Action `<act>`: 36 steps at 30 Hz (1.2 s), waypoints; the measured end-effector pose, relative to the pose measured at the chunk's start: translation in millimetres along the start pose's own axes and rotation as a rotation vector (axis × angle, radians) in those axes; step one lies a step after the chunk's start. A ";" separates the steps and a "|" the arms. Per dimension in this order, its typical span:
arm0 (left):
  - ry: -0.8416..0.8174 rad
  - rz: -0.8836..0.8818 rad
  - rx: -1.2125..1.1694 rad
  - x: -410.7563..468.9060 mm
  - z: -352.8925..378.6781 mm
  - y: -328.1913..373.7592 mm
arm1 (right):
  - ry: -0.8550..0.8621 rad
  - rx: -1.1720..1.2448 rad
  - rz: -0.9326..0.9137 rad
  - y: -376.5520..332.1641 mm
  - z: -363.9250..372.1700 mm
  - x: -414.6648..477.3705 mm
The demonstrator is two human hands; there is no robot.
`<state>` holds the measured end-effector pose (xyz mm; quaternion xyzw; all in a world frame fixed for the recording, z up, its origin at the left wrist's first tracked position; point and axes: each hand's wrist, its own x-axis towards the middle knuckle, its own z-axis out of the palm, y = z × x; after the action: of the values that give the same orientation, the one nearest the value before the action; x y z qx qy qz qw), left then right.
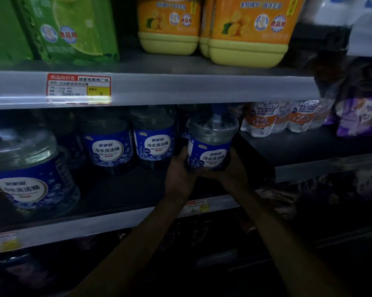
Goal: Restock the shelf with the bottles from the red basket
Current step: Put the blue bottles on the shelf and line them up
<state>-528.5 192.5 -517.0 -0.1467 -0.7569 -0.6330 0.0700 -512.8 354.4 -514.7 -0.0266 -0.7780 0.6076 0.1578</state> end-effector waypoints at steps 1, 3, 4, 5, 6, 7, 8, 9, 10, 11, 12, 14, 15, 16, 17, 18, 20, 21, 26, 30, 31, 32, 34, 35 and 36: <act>0.018 0.016 0.038 3.9 0.3 -2.0 | 0.017 0.019 -0.010 1.5 3.0 2.7; 0.050 0.038 0.131 11.7 2.6 -6.8 | 0.050 0.031 -0.031 4.6 8.1 8.6; 0.071 0.045 0.173 14.7 4.4 -8.1 | 0.063 0.041 -0.036 4.8 9.4 11.2; 0.099 0.047 0.207 17.4 6.3 -9.7 | 0.075 0.043 -0.039 7.0 10.9 14.9; 0.128 0.039 0.233 18.9 8.2 -8.9 | 0.083 0.036 -0.042 8.0 11.8 18.1; 0.155 0.032 0.249 19.4 10.5 -7.7 | 0.085 0.025 -0.051 8.9 12.8 20.6; 0.182 0.025 0.260 19.7 12.7 -7.9 | 0.089 0.018 -0.051 11.4 13.9 23.9; 0.208 0.019 0.263 20.3 14.9 -8.3 | 0.093 0.012 -0.053 13.4 14.9 27.2; 0.230 0.010 0.267 20.6 17.0 -8.0 | 0.095 0.012 -0.054 14.4 15.7 29.7; 0.251 0.001 0.270 21.6 19.8 -8.4 | 0.094 0.010 -0.052 15.1 16.3 32.2; 0.272 -0.009 0.267 22.3 22.3 -8.0 | 0.090 0.018 -0.052 15.9 16.8 34.7; 0.308 -0.029 0.241 24.4 27.0 -7.4 | 0.082 0.024 -0.043 14.4 18.4 38.7; 0.320 -0.037 0.227 25.4 28.4 -7.6 | 0.078 0.014 -0.044 12.4 19.1 40.3; 0.326 -0.050 0.216 25.7 29.0 -7.4 | 0.071 0.012 -0.048 11.0 20.1 42.4; 0.331 -0.058 0.207 26.2 29.2 -8.9 | 0.062 0.010 -0.050 9.7 21.3 44.3; 0.331 -0.068 0.201 26.3 28.2 -9.3 | 0.051 0.009 -0.046 10.4 22.4 46.8; 0.330 -0.073 0.195 27.5 26.0 -11.4 | 0.036 -0.006 -0.033 12.5 24.2 50.1; 0.327 -0.076 0.194 28.3 25.4 -13.7 | 0.036 -0.008 -0.028 12.1 24.8 50.8; 0.295 -0.084 0.133 28.1 22.1 -12.4 | 0.022 -0.015 -0.013 6.7 23.8 48.3; 0.224 -0.043 0.076 22.5 12.9 -6.7 | 0.019 -0.013 -0.026 2.6 26.5 42.1; 0.203 -0.036 0.074 19.8 10.3 -5.3 | 0.030 -0.020 -0.031 1.2 27.9 39.4; 0.181 -0.033 0.085 15.8 7.3 -2.7 | 0.044 -0.024 -0.035 0.4 28.5 36.7; 0.136 -0.035 0.120 7.8 0.7 0.1 | 0.065 -0.037 -0.041 -1.2 28.7 30.9; 0.120 -0.032 0.137 4.0 -3.0 0.2 | 0.072 -0.046 -0.044 -0.5 28.4 28.3; 0.109 -0.026 0.155 -0.6 -7.3 1.3 | 0.076 -0.053 -0.048 1.0 28.7 25.9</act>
<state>-528.2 185.5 -514.5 -0.0964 -0.8006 -0.5803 0.1138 -545.5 333.9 -516.2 -0.0351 -0.7876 0.5815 0.2009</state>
